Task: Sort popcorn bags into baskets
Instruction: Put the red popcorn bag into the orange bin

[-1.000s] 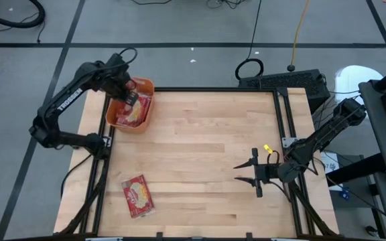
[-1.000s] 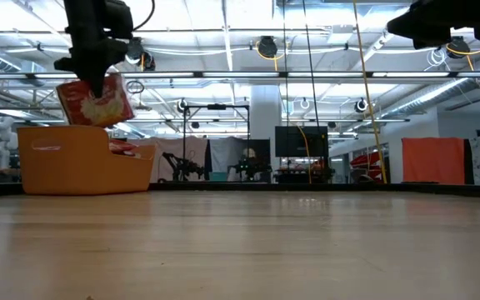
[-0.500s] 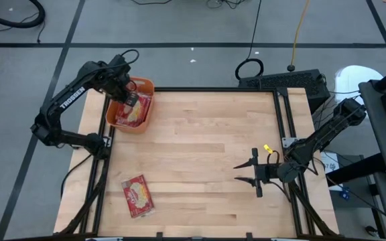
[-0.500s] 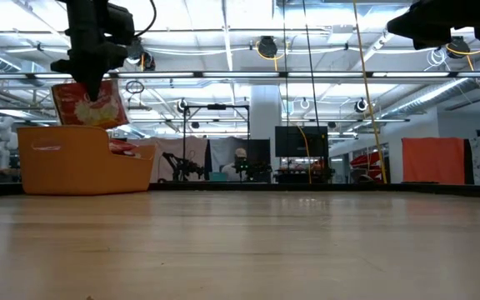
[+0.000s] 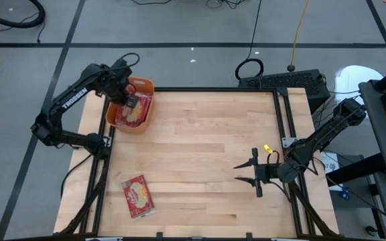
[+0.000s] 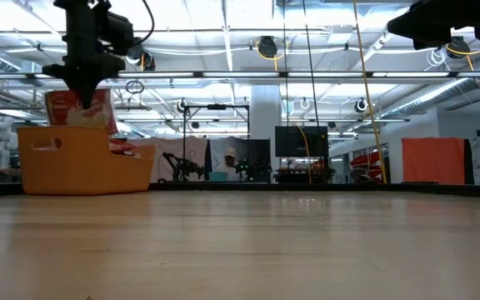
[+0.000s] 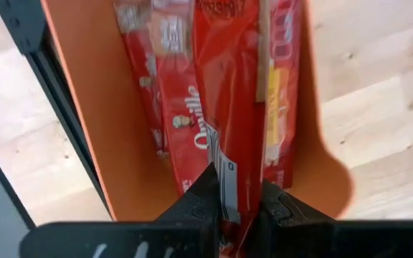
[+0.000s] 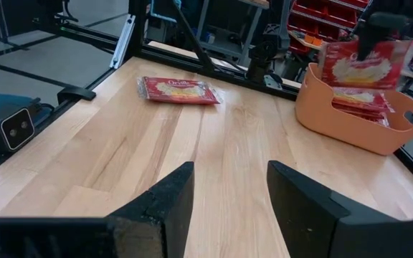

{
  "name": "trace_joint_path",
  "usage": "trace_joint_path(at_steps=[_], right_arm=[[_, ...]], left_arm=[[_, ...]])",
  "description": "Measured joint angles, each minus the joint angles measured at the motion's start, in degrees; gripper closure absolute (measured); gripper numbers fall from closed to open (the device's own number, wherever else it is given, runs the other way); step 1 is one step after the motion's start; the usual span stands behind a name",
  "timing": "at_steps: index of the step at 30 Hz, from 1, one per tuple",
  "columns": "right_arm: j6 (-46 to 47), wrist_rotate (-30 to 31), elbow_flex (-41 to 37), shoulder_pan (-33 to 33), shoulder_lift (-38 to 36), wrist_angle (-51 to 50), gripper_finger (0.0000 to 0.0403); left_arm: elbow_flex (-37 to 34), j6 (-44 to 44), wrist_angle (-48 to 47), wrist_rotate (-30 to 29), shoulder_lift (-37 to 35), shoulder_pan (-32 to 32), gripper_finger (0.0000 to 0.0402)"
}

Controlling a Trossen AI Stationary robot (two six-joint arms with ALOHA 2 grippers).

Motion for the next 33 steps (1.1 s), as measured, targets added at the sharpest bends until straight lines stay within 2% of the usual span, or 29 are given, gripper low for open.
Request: trace_joint_path(at_steps=[6, 9, 22, 33], right_arm=[[-0.1, 0.0, 0.0, 0.0, 0.0, 0.0, 0.0234], [-0.6, 0.0, 0.0, 0.0, 0.0, 0.0, 0.0234], [-0.5, 0.0, 0.0, -0.5, 0.0, 0.0, 0.0234], [-0.6, 0.0, 0.0, -0.5, 0.0, 0.0, 0.0234]], left_arm=[[-4.2, 1.7, 0.3, -0.7, 0.0, 0.0, 0.0365], [-4.8, 1.9, 0.2, -3.2, 0.0, 0.0, 0.0352], [-4.8, 0.1, 0.4, -8.6, 0.0, 0.0, 0.0213], [-4.8, -0.2, 0.5, -9.1, 0.0, 0.0, 0.0136]])
